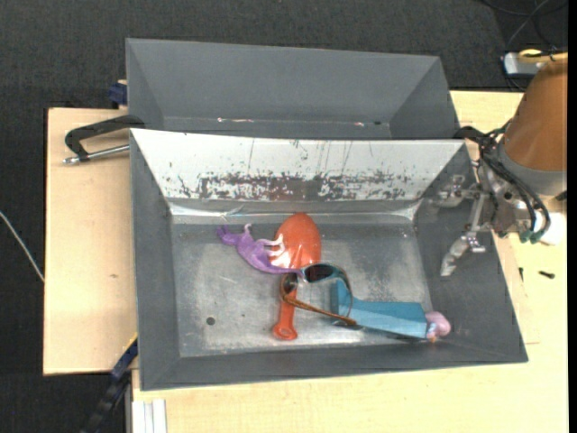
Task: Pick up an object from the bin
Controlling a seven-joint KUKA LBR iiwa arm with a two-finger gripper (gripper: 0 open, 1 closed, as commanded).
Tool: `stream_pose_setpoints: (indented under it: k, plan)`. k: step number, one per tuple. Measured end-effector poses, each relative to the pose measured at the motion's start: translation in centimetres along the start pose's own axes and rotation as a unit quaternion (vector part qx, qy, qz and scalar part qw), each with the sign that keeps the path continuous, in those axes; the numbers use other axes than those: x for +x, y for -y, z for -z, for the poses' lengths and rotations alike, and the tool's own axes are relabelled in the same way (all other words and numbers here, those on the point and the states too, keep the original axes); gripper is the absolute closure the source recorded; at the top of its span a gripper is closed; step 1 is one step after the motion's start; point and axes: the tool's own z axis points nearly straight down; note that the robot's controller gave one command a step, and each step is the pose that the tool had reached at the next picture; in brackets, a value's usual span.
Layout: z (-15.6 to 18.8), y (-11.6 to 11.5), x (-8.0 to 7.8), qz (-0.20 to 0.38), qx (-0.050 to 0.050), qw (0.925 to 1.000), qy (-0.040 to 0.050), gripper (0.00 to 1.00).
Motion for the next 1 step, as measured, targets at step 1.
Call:
stream_pose_setpoints:
  k: [1]
  plan:
    - [0.00,0.00,0.00,0.000,0.000,1.0000,0.0000,0.00]
